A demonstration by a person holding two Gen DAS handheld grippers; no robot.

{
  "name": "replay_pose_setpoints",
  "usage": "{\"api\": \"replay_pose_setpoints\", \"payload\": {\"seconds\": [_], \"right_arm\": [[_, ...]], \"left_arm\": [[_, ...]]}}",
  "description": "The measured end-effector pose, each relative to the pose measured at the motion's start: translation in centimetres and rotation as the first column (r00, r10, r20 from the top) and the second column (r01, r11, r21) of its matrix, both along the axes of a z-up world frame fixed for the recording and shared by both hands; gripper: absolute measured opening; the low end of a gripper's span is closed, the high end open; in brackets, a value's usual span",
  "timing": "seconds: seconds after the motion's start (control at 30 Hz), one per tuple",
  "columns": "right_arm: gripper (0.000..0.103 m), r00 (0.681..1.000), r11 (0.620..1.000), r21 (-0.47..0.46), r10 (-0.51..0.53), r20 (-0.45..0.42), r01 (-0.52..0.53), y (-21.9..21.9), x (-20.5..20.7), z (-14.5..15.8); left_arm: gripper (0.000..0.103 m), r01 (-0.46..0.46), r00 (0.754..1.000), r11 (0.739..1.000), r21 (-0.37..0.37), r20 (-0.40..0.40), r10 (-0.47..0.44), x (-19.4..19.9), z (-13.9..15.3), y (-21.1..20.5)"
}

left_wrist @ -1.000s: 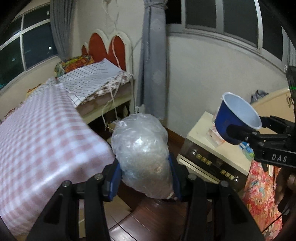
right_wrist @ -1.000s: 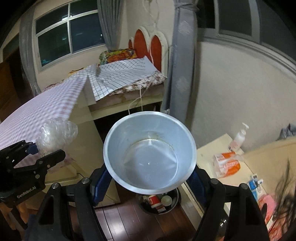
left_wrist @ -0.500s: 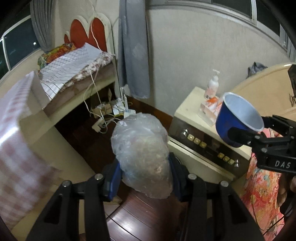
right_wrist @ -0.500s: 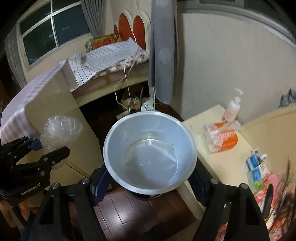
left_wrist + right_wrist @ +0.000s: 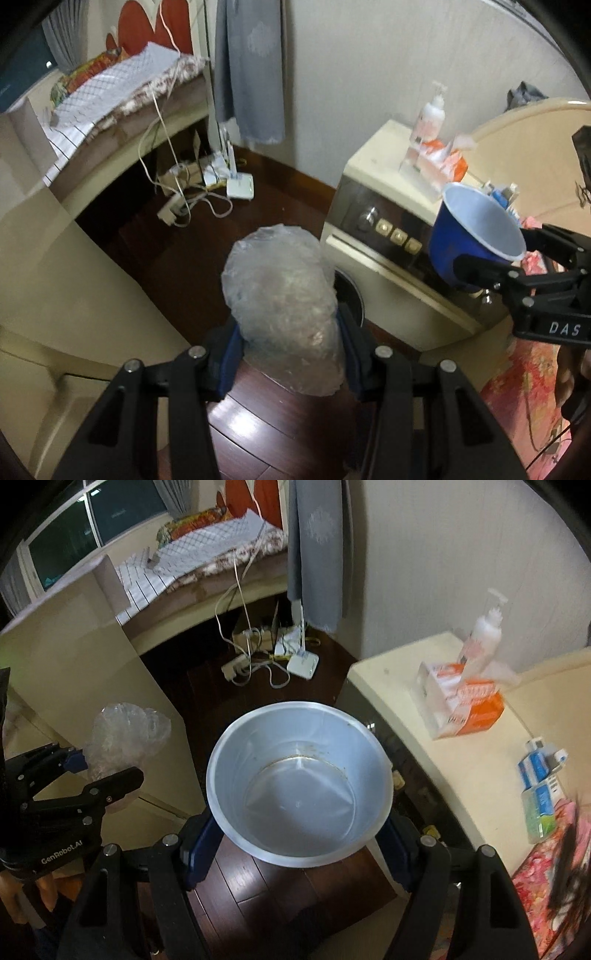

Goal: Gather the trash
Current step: 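Carry the plastic bag and blue bowl over the black trash bin, then open both tools to drop the bag and bowl into the bin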

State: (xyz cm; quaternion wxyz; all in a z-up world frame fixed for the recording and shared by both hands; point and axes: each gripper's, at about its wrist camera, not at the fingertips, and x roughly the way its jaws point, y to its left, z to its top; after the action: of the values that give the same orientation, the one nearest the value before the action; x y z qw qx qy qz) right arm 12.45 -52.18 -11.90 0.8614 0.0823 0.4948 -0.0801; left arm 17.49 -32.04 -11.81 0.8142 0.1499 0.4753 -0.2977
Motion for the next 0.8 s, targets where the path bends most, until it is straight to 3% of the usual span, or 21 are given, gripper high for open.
{"api": "replay_pose_setpoints", "payload": {"seconds": [0.33,0.8], "right_arm": [[0.077,0.992,0.998,0.025,0.052,-0.112,-0.049,-0.5,3.1,-8.0],[0.077,0.957,0.989,0.043,0.148,-0.251,-0.142,-0.3,6.5,-17.5]], "left_arm": [[0.048,0.013,0.993,1.0,0.02,-0.12,-0.01,1.8,-6.3,-1.4],[0.049,0.051,0.967,0.996,0.073,-0.255,-0.031,4.7,-14.2,-3.1]]}}
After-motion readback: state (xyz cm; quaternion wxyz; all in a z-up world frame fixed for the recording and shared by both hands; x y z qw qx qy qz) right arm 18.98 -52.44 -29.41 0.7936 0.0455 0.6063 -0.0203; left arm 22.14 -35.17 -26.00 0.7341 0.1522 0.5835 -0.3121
